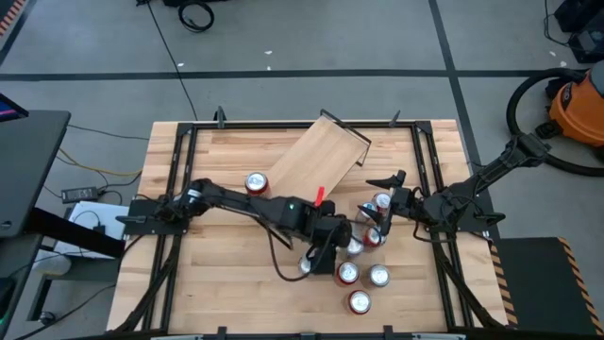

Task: Place canned beverage on shelf
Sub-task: Put the bottom blue soda can on the shelf

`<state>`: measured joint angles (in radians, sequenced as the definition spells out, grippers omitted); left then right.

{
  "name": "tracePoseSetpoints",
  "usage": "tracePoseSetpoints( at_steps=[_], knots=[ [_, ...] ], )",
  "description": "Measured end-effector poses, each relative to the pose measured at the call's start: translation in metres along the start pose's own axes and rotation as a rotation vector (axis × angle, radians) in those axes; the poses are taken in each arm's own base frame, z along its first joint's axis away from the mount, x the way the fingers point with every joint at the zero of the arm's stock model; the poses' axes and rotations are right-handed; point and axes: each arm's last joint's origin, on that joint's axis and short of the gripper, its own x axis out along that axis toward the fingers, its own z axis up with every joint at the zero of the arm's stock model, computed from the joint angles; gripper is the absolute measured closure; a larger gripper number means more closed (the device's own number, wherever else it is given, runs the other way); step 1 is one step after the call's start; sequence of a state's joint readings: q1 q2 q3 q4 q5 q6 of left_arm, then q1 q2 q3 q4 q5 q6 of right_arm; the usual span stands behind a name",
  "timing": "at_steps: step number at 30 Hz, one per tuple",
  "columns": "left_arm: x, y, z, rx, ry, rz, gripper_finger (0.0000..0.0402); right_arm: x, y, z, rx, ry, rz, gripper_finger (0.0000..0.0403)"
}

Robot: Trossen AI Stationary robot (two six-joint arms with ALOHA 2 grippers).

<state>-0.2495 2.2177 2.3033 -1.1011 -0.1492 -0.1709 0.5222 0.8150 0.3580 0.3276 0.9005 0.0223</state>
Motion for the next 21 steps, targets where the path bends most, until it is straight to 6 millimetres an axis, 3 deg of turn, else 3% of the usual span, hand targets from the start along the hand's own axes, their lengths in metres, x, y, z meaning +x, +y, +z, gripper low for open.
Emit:
tracePoseSetpoints(
  at_steps=[21],
  knots=[
    [-0.084,0.044,0.008,-0.013,-0.149,0.083,0.0159,-0.012,0.001,0.004,-0.013,-0.020,-0.016,0.0029]
  ],
)
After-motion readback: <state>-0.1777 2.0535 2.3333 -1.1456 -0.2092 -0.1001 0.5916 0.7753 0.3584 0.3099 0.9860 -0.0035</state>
